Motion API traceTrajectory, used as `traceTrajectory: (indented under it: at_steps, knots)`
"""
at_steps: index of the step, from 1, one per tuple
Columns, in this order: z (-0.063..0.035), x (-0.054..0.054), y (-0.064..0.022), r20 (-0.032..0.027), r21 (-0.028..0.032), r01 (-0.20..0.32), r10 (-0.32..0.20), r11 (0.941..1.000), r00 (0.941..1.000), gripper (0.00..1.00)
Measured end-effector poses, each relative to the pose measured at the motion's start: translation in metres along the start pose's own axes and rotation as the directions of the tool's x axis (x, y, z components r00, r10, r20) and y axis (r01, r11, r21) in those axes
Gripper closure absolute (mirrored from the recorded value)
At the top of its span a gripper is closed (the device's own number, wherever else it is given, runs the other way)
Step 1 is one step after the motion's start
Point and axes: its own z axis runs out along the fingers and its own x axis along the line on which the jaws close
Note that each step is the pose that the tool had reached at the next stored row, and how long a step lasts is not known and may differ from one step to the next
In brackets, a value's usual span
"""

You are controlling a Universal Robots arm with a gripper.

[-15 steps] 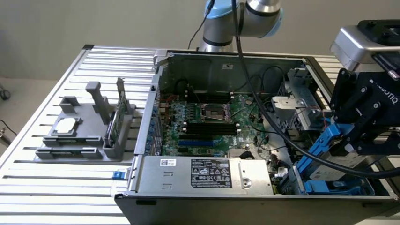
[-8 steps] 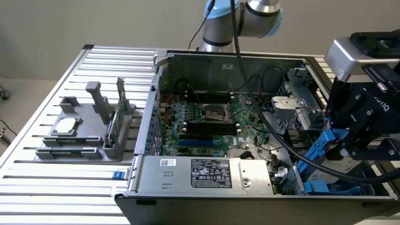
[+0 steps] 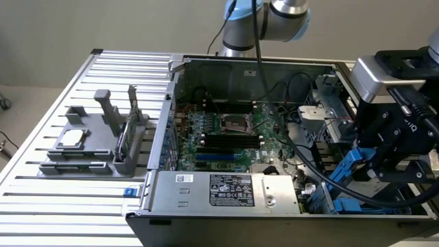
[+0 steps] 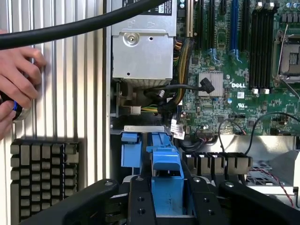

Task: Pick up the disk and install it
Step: 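Insert the disk into the insertion slot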

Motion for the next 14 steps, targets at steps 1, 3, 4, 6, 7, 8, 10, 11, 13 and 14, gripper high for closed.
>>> traceTrajectory:
  at_steps: [1, 3, 4, 6, 7, 8, 10, 11, 13, 14]
  knots:
    - [0.0017, 0.000, 0.0000, 0.0000, 0.0000, 0.000, 0.000, 1.0000, 1.0000, 0.68]
    - [0.0050, 0.000, -0.0001, -0.0001, -0.0001, 0.001, -0.001, 1.0000, 1.0000, 0.68]
    - [0.0066, 0.000, -0.0001, -0.0001, -0.0001, 0.002, -0.002, 1.0000, 1.0000, 0.68]
    - [0.0098, 0.000, -0.0002, -0.0002, -0.0001, 0.002, -0.002, 1.0000, 1.0000, 0.68]
    - [0.0113, 0.000, -0.0003, -0.0002, -0.0001, 0.003, -0.003, 1.0000, 1.0000, 0.68]
    - [0.0127, 0.000, -0.0003, -0.0001, -0.0001, 0.003, -0.003, 1.0000, 1.0000, 0.68]
    - [0.0154, 0.000, -0.0004, -0.0002, -0.0001, 0.004, -0.004, 1.0000, 1.0000, 0.68]
    - [0.0169, 0.000, -0.0004, 0.0006, -0.0001, 0.005, -0.005, 1.0000, 1.0000, 0.68]
    - [0.0189, 0.000, -0.0004, -0.0001, -0.0002, 0.005, -0.005, 1.0000, 1.0000, 0.66]
    - [0.0196, 0.000, -0.0004, -0.0003, -0.0002, 0.005, -0.005, 1.0000, 1.0000, 0.66]
